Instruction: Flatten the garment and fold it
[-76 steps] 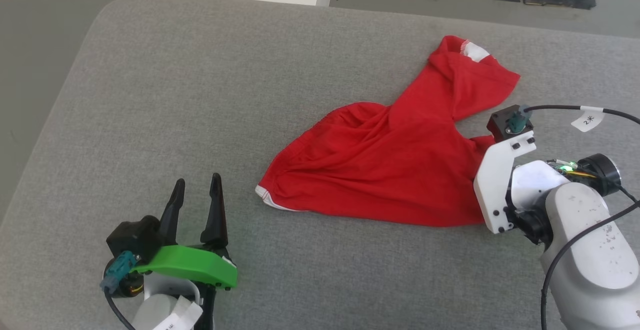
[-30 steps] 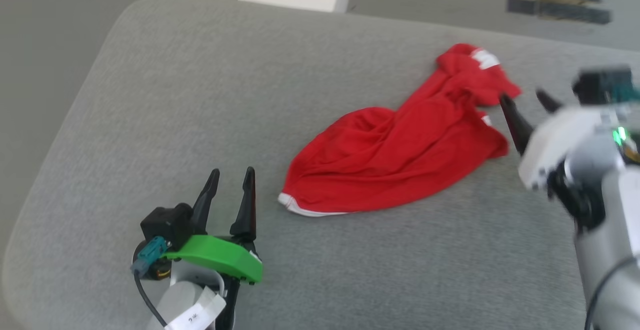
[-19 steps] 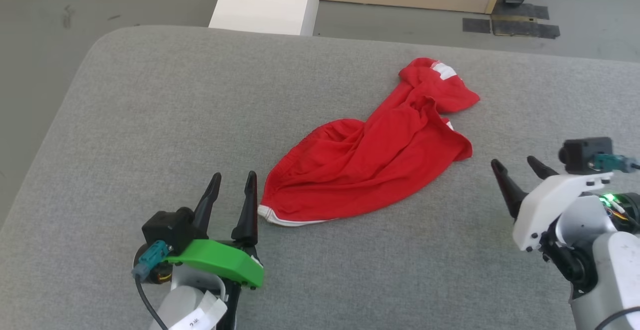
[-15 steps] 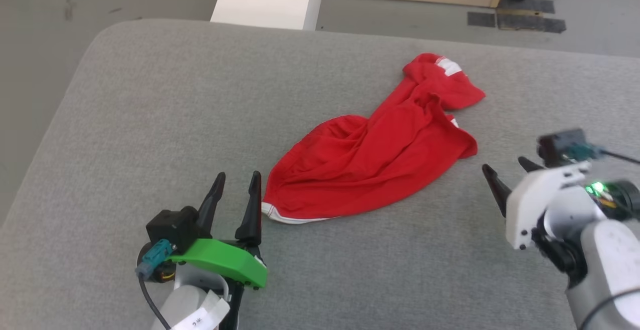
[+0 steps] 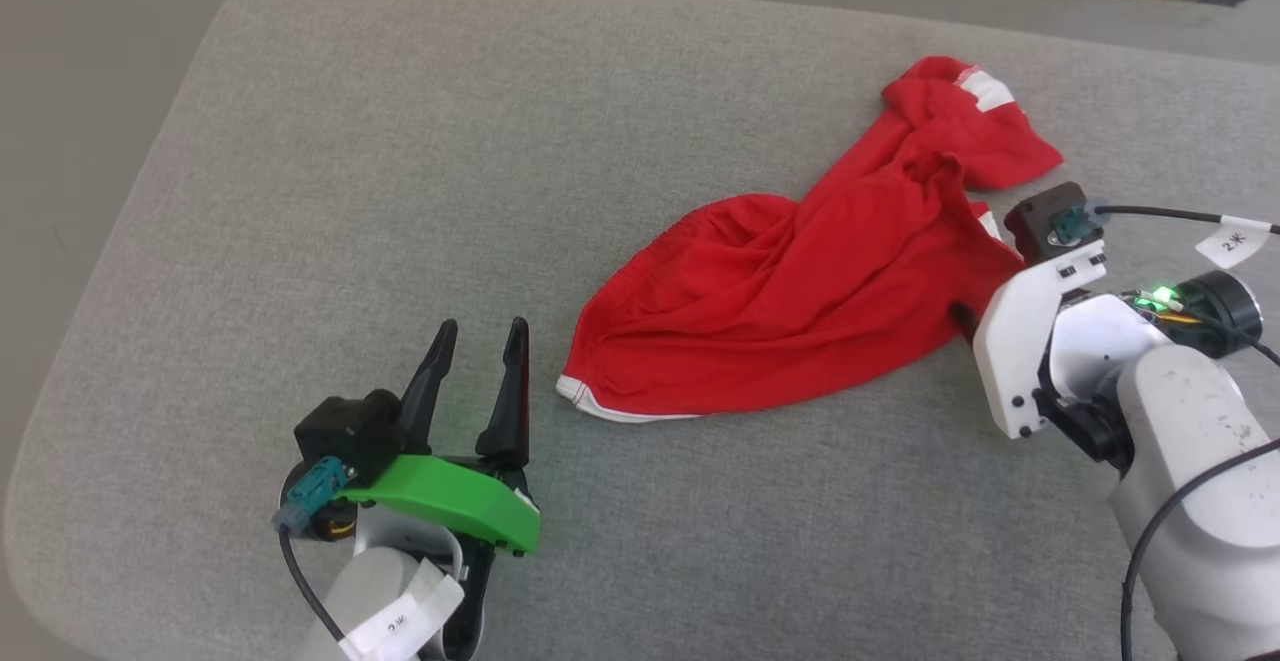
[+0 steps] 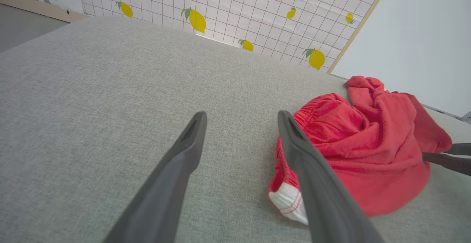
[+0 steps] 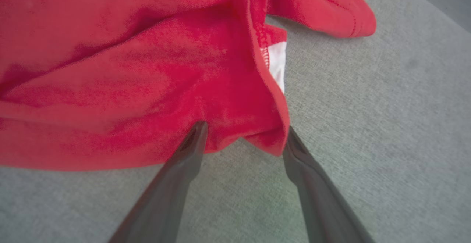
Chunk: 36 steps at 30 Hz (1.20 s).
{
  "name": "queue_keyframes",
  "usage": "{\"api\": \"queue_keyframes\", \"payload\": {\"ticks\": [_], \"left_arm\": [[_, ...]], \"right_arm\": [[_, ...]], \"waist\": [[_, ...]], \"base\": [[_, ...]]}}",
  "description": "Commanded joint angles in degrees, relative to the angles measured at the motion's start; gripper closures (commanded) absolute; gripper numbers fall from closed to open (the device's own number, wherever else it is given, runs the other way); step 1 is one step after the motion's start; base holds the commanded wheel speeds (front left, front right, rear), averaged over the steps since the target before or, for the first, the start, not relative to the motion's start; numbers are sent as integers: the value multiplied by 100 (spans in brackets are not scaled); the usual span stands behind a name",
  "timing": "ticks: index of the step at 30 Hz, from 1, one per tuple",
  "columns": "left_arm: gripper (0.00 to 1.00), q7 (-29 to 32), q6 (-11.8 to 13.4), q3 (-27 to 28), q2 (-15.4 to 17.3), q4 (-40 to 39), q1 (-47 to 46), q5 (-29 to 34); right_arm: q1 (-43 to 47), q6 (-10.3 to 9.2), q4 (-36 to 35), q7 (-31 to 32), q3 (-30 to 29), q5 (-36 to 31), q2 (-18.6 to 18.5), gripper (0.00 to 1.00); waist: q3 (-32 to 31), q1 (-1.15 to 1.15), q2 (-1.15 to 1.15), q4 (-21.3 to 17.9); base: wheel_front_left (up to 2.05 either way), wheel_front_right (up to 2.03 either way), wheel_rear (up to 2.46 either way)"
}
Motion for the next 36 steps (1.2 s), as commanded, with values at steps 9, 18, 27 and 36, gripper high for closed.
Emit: {"api": "queue_keyframes", "payload": {"ticks": [9, 18, 27, 36], "left_arm": [[0, -67, -18, -3, -20, 75, -156, -38], [0, -79, -25, 0, -12, 155, -135, -36], [0, -54, 0, 1, 61, 166, 72, -74], [0, 12, 14, -80, 62, 139, 139, -135]], "right_arm": [[-352, -9, 351, -251, 355, 202, -6, 100], [-291, -9, 208, -353, 100, 693, -5, 100], [801, -9, -1147, 1285, -681, 1337, -459, 100], [2410, -9, -2313, 3291, -1843, 1357, 239, 100]], "waist": [[123, 0, 0, -3], [-70, 0, 0, -154], [-470, 0, 0, -384], [-584, 0, 0, -438]], "base": [[0, 0, 0], [0, 0, 0], [0, 0, 0], [0, 0, 0]]}}
